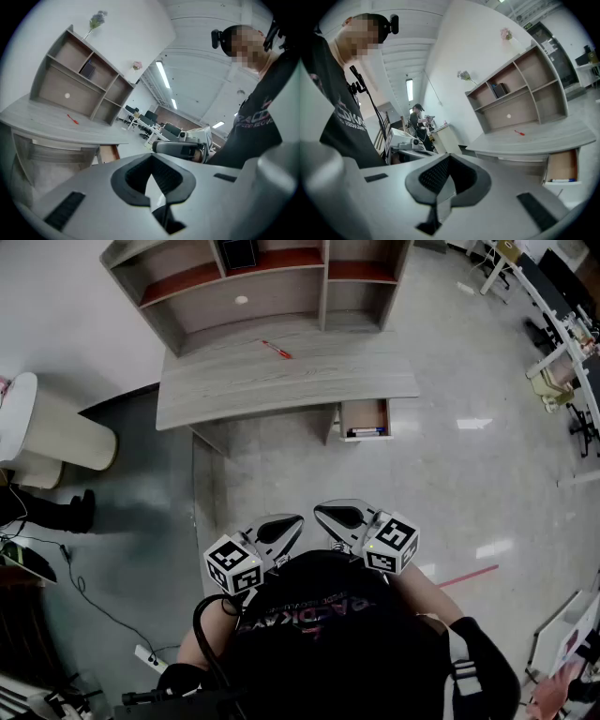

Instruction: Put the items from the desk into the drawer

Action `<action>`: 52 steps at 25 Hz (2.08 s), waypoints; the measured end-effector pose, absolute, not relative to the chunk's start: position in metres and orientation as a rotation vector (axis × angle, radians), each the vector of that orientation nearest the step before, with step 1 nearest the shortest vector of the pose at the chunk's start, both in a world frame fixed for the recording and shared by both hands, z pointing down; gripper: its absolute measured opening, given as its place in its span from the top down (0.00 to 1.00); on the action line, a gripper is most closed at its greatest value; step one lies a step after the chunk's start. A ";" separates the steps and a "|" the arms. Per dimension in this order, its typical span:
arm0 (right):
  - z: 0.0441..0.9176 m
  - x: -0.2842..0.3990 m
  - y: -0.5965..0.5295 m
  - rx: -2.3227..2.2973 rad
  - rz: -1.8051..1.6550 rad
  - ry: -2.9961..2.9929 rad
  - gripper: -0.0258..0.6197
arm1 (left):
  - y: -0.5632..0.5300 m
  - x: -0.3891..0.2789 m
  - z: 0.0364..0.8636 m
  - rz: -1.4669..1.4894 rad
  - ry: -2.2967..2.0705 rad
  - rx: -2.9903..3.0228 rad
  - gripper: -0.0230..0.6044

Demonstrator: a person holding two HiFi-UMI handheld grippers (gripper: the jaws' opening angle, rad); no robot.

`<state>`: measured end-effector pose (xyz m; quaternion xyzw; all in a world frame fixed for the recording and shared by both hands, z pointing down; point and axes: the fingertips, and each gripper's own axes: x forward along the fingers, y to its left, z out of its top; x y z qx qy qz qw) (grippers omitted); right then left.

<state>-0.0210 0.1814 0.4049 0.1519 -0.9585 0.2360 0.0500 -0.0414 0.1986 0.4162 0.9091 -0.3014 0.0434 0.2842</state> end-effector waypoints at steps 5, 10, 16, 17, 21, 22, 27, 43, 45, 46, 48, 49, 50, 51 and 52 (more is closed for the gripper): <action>0.405 -0.019 0.179 0.474 0.722 -2.917 0.94 | 0.197 -0.040 0.417 0.119 -0.808 2.433 0.95; 0.402 -0.017 0.179 0.463 0.739 -2.948 0.94 | 0.198 -0.039 0.417 0.123 -0.813 2.433 0.95; 0.403 -0.014 0.181 0.441 0.749 -2.950 0.94 | 0.201 -0.034 0.418 0.132 -0.821 2.431 0.95; 0.403 -0.014 0.182 0.438 0.752 -2.950 0.94 | 0.201 -0.033 0.418 0.133 -0.824 2.430 0.95; 0.404 -0.008 0.181 0.427 0.758 -2.954 0.94 | 0.202 -0.029 0.419 0.135 -0.840 2.422 0.95; 0.404 -0.006 0.180 0.423 0.760 -2.955 0.94 | 0.201 -0.027 0.419 0.137 -0.846 2.420 0.95; 0.406 0.008 0.174 0.402 0.769 -2.957 0.94 | 0.199 -0.015 0.420 0.154 -0.882 2.416 0.95; 0.407 0.047 0.140 0.305 0.734 -2.970 0.94 | 0.177 0.026 0.418 0.120 -0.991 2.366 0.95; 0.406 0.049 0.133 0.324 0.738 -2.978 0.94 | 0.172 0.023 0.416 0.132 -1.003 2.370 0.95; 0.405 0.048 0.129 0.335 0.741 -2.981 0.94 | 0.169 0.021 0.415 0.132 -1.006 2.369 0.95; 0.405 0.046 0.123 0.353 0.752 -2.983 0.94 | 0.162 0.018 0.415 0.127 -1.003 2.364 0.95; 0.405 0.045 0.120 0.359 0.758 -2.983 0.94 | 0.159 0.017 0.416 0.127 -0.998 2.363 0.95; 0.406 0.042 0.117 0.364 0.761 -2.983 0.94 | 0.156 0.016 0.416 0.128 -0.990 2.365 0.95; 0.407 0.039 0.114 0.371 0.762 -2.981 0.94 | 0.152 0.014 0.417 0.130 -0.981 2.369 0.95; 0.408 0.035 0.110 0.380 0.762 -2.979 0.94 | 0.149 0.011 0.417 0.129 -0.970 2.374 0.95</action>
